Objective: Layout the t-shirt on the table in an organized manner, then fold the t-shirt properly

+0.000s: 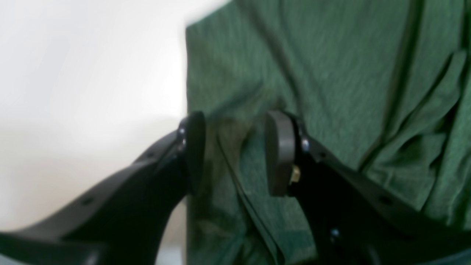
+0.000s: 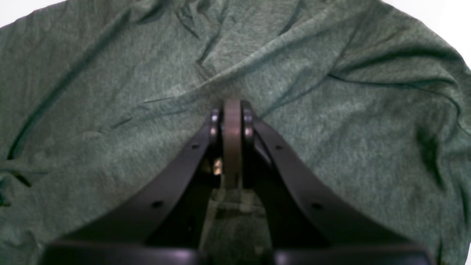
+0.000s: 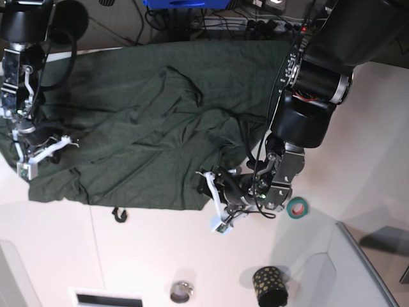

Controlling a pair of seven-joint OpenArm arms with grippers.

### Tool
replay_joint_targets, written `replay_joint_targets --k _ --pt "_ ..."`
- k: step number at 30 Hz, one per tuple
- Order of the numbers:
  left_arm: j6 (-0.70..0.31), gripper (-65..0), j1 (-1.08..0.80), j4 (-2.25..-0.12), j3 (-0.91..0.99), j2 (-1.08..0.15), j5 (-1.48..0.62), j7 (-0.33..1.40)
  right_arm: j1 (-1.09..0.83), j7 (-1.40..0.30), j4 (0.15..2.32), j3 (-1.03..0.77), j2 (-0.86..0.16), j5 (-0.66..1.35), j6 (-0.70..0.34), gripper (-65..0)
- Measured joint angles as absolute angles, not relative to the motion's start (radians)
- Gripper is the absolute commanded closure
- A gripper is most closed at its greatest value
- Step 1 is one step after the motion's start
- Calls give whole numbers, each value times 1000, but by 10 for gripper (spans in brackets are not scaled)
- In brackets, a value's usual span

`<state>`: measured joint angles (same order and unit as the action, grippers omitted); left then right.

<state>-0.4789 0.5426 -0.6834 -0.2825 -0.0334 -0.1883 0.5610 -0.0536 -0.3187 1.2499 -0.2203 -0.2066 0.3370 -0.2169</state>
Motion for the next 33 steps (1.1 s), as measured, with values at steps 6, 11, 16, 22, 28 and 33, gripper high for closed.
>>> replay_joint_targets --k 6,11,16,22,28,33 --pt "-479 -258 516 -682 -282 -34 -187 564 -45 -318 1216 -220 -207 339 -217 -3" --pt "-479 -257 515 -681 -285 -34 -185 565 -34 -316 1169 -220 -206 337 -217 -3" --pt "-479 -257 504 -681 -283 -34 -184 565 -33 -315 1169 -220 -206 337 -217 -3" --pt "-479 -257 509 -610 -281 -31 -196 492 -34 -315 1170 -220 -204 337 -217 -3" --pt "-479 -107 512 -604 -280 -30 -192 490 -34 -315 1170 -220 -204 337 -217 -3" --pt "-479 -5 510 -604 -280 -31 -192 491 -34 -315 1170 -220 -204 337 -217 -3"
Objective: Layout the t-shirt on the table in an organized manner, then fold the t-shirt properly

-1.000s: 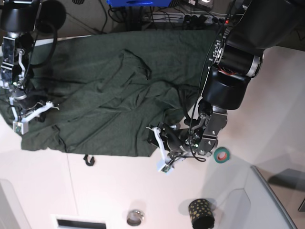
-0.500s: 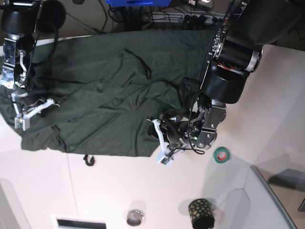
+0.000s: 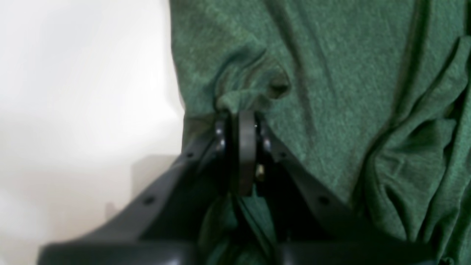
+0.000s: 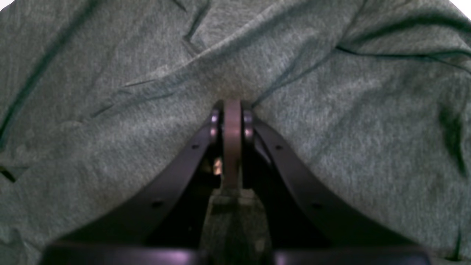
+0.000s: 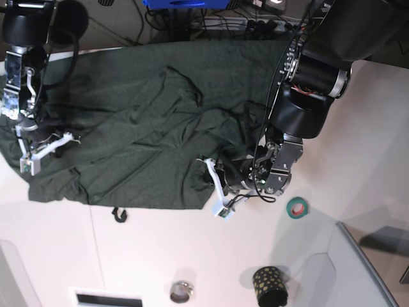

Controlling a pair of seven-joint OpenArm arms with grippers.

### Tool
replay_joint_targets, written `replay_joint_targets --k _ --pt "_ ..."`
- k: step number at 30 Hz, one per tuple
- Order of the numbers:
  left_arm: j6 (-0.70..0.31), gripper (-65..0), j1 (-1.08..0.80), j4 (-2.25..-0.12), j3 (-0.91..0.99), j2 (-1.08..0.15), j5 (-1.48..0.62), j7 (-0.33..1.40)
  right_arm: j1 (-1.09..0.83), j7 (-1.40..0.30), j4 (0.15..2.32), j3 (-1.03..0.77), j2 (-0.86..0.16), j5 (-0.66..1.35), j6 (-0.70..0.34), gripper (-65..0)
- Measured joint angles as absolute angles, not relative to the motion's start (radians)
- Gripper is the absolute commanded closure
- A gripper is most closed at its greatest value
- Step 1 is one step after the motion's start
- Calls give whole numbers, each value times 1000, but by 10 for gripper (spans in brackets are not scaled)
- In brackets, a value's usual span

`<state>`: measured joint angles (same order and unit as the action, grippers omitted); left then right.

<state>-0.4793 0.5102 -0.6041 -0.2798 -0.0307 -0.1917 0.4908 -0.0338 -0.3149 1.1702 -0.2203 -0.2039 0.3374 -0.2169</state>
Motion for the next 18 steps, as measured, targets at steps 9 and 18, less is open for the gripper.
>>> replay_joint_targets --k 9,18 --pt "-479 -13 513 -604 -280 -30 -192 498 -34 -315 1170 -220 -204 337 -217 -3" --pt "-479 -161 515 -606 -278 -30 -192 502 -34 -315 1170 -220 -204 337 -217 -3"
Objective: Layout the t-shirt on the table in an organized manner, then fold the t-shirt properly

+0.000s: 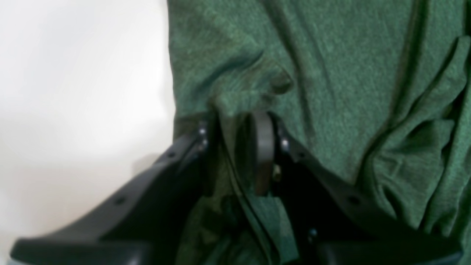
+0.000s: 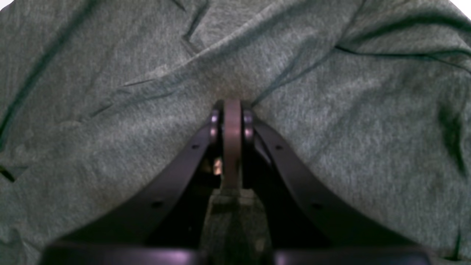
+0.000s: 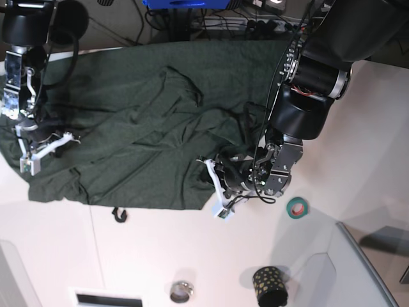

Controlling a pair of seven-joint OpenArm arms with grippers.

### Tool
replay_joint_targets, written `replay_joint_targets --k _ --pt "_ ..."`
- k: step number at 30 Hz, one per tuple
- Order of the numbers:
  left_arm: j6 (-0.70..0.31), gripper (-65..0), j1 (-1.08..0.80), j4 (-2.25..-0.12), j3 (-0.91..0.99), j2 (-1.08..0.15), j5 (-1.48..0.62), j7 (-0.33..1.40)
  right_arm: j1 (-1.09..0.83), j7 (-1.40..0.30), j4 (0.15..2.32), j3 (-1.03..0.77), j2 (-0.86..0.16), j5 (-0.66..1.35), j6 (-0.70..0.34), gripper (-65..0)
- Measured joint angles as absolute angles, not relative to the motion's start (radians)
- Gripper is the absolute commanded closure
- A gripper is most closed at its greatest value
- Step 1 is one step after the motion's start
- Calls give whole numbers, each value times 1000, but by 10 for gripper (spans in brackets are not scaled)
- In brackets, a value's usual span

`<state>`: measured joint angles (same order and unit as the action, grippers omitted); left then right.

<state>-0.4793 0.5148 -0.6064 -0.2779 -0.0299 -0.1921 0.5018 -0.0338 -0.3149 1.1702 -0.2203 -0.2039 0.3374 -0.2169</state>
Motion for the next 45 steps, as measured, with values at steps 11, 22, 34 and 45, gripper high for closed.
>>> replay_joint_targets --k 11,22,34,45 --pt "-479 -160 511 -710 -278 -29 -188 577 -33 -315 1170 -220 -205 337 -217 -3" --pt "-415 -171 503 -709 -278 -15 -188 580 -33 -315 1170 -220 -204 337 -217 -3" --pt "-416 -245 503 -709 -278 -17 -189 580 -34 -315 1170 -220 -204 337 -217 -3" --pt "-416 -221 504 -705 -278 -17 -189 580 -33 -315 1170 -220 -204 337 -217 -3"
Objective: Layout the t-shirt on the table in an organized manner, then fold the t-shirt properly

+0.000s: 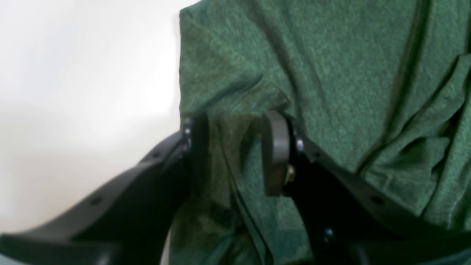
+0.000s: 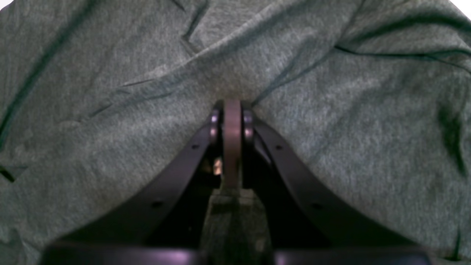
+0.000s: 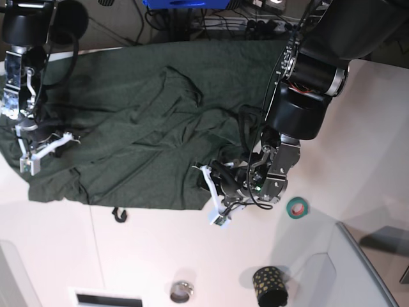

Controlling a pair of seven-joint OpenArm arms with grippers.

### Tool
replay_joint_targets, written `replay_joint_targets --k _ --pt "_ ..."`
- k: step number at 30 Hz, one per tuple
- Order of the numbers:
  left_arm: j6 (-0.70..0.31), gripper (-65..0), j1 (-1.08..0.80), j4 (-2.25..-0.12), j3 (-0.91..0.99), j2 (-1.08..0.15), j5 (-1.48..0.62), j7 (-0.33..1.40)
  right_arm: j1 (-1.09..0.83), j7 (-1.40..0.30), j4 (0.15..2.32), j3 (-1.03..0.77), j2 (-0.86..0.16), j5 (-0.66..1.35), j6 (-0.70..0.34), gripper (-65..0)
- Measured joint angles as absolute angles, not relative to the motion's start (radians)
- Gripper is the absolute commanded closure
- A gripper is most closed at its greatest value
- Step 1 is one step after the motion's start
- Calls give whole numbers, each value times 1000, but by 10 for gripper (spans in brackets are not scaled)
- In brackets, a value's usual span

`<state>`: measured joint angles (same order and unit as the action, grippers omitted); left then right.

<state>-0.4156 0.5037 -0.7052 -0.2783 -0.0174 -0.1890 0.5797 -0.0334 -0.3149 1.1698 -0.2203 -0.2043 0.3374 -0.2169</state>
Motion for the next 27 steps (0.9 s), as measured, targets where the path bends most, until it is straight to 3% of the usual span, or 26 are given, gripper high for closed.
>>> replay_joint_targets --k 12,14,18,27 --pt "-416 -219 509 -643 -277 -17 -196 565 -34 -315 1169 -220 -204 337 -217 -3" --pt "-416 -194 509 -643 -277 -17 -195 565 -33 -315 1169 -220 -204 337 -217 -3" --pt "-416 -82 510 -643 -277 -16 -191 567 -33 -315 1169 -220 -204 337 -217 -3" --pt "-416 -56 510 -643 -277 -17 -192 569 -33 -315 1169 -220 -204 337 -217 -3"
